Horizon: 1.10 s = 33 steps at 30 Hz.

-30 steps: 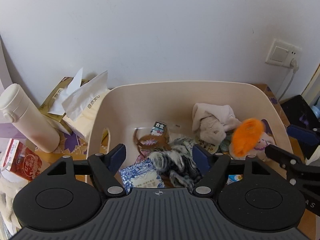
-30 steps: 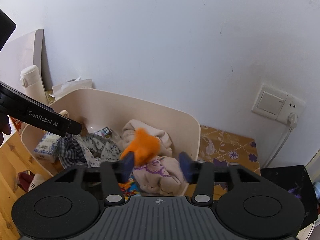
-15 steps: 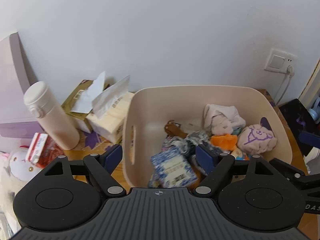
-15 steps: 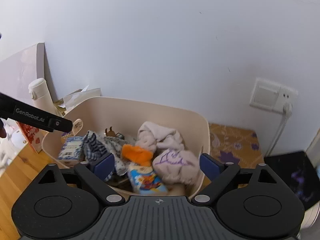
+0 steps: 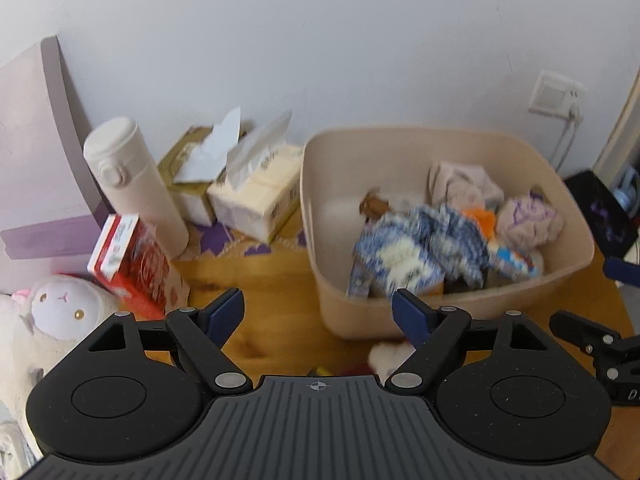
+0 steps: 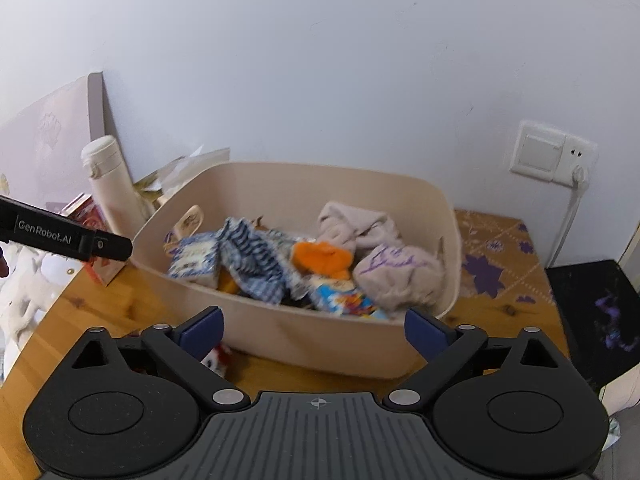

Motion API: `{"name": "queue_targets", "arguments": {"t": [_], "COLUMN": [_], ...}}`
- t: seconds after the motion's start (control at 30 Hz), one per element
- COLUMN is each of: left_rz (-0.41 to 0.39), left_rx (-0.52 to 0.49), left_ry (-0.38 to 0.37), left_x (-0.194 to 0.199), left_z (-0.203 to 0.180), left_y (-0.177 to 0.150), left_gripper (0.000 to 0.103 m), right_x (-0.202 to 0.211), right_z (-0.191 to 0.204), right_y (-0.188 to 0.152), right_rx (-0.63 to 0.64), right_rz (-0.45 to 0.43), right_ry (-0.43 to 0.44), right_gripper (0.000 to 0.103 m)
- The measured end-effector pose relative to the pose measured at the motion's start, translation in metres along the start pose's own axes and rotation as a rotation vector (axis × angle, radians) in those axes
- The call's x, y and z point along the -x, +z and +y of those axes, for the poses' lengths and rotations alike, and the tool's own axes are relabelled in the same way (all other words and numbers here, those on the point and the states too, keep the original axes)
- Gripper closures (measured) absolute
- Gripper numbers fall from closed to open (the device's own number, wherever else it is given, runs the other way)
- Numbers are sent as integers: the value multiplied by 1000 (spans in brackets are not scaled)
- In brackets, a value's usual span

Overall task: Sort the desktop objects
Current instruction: 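Grasp black small box with left tool while right tool grasps white cat plush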

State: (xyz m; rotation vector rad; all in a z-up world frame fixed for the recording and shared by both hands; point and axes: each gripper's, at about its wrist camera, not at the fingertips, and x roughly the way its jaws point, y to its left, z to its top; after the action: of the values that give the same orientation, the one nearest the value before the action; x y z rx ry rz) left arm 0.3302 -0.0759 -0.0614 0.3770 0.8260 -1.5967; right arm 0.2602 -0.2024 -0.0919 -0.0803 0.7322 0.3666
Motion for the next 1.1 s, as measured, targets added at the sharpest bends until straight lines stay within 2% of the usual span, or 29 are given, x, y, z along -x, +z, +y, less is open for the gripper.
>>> {"name": "queue_targets", "arguments": {"t": [0.37,0.73,1.1], "left_rz": [138,265,343], "left_rx": [-73,-168,-124], "left_ry": [-2,-34,-77], "left_x": [-27,-55,-88], "left_z": [16,18,32], "left_y": [-40,-62,-78], "left_gripper": [20,20,20], "right_x": [-26,-59,-86], "right_z": [31,48,65], "right_y": [-20,-24,-28], "right_rx": [11,52,49], "right_rz": [95,180,233], "right_ry": [38,87,143], "right_gripper": [0,0,0]}}
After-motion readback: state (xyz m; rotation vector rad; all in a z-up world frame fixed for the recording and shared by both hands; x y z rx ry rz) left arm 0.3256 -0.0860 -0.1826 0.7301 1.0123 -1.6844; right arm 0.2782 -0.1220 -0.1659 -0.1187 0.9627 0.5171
